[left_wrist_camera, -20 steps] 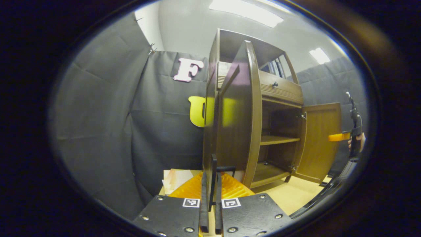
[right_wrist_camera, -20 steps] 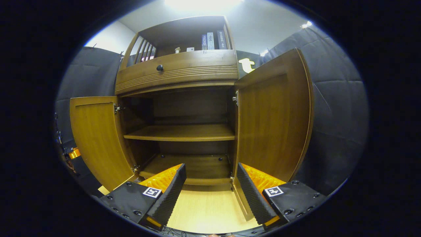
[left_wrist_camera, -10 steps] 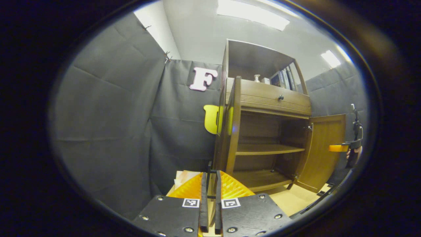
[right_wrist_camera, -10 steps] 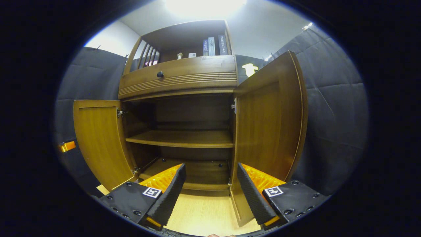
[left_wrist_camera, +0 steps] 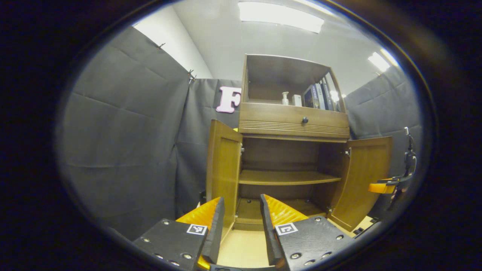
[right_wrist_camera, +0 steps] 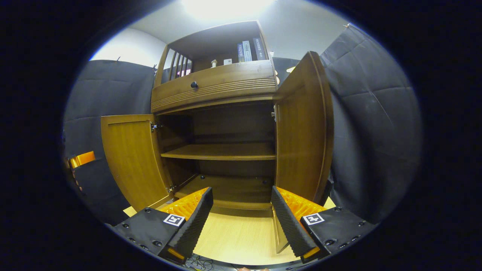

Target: Open the right door of the double-door shoe cabinet with the right hand, and open the left door with the left hand.

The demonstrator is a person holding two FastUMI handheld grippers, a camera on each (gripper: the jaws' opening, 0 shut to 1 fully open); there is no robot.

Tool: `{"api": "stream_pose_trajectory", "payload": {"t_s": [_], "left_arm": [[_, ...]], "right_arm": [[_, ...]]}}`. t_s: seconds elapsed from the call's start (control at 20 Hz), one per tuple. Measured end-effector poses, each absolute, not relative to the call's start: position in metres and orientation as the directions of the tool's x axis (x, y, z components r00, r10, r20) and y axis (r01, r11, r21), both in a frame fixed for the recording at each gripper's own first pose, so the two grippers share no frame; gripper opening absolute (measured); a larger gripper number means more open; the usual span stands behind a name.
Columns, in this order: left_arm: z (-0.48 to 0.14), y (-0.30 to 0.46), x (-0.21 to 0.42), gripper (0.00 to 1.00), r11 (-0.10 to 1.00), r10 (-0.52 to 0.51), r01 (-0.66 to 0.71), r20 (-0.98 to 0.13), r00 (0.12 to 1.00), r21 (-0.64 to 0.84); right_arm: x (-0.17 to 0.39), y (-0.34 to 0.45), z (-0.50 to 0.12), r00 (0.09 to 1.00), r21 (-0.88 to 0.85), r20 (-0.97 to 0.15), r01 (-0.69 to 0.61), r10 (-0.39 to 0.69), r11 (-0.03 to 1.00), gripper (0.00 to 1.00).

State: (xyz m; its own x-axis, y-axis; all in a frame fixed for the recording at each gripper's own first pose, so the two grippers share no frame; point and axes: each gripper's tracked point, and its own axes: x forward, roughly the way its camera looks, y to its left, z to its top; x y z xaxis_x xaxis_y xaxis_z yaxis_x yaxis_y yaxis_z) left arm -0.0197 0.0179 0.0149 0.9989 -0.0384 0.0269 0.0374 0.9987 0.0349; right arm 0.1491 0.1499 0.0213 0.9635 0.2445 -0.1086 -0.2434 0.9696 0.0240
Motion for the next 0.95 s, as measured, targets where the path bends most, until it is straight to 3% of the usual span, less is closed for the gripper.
{"api": "stream_pose_trajectory", "payload": {"t_s": [0.05, 0.1, 0.2, 0.3, 0.35, 0.4, 0.7, 0.85, 0.9, 0.95], "left_arm": [[0.012, 0.007, -0.023, 0.44, 0.999, -0.036, 0.035, 0.019, 0.999, 0.035], [0.009, -0.001, -0.025, 0.53, 0.999, -0.028, 0.027, 0.014, 1.000, 0.040], [0.008, -0.016, -0.035, 0.76, 0.999, -0.012, 0.012, 0.007, 1.000, 0.044], [0.010, -0.030, -0.039, 1.00, 0.999, 0.006, -0.007, 0.012, 1.000, 0.045], [0.010, -0.036, -0.042, 1.00, 0.999, 0.016, -0.016, 0.018, 1.000, 0.045], [0.011, -0.041, -0.045, 1.00, 0.998, 0.030, -0.031, 0.024, 0.999, 0.045], [-0.010, -0.056, -0.035, 1.00, 0.993, 0.050, -0.048, -0.013, 0.999, 0.105], [-0.020, -0.064, -0.009, 1.00, 0.993, 0.007, -0.003, -0.037, 0.999, 0.114], [-0.020, -0.065, 0.000, 1.00, 0.993, -0.008, 0.013, -0.045, 0.999, 0.116], [-0.015, -0.062, 0.009, 1.00, 0.991, -0.016, 0.020, -0.036, 0.999, 0.131]], "right_arm": [[0.146, 0.145, 0.022, 0.963, 0.024, -0.102, -0.248, 0.249, 0.968, 1.00], [0.143, 0.140, 0.023, 0.963, 0.020, -0.097, -0.250, 0.250, 0.968, 0.93], [0.135, 0.131, 0.025, 0.959, 0.018, -0.084, -0.270, 0.271, 0.963, 0.98], [0.129, 0.122, 0.024, 0.956, 0.023, -0.080, -0.281, 0.282, 0.959, 0.92], [0.125, 0.117, 0.022, 0.954, 0.030, -0.079, -0.288, 0.289, 0.957, 0.98], [0.122, 0.114, 0.022, 0.952, 0.037, -0.078, -0.293, 0.295, 0.955, 0.92], [0.115, 0.098, 0.015, 0.961, 0.041, -0.096, -0.257, 0.259, 0.966, 0.92], [0.121, 0.104, 0.017, 0.972, 0.033, -0.097, -0.212, 0.214, 0.977, 0.92], [0.124, 0.110, 0.019, 0.975, 0.035, -0.100, -0.198, 0.200, 0.980, 0.98], [0.126, 0.117, 0.023, 0.977, 0.041, -0.094, -0.189, 0.192, 0.981, 0.92]]}}
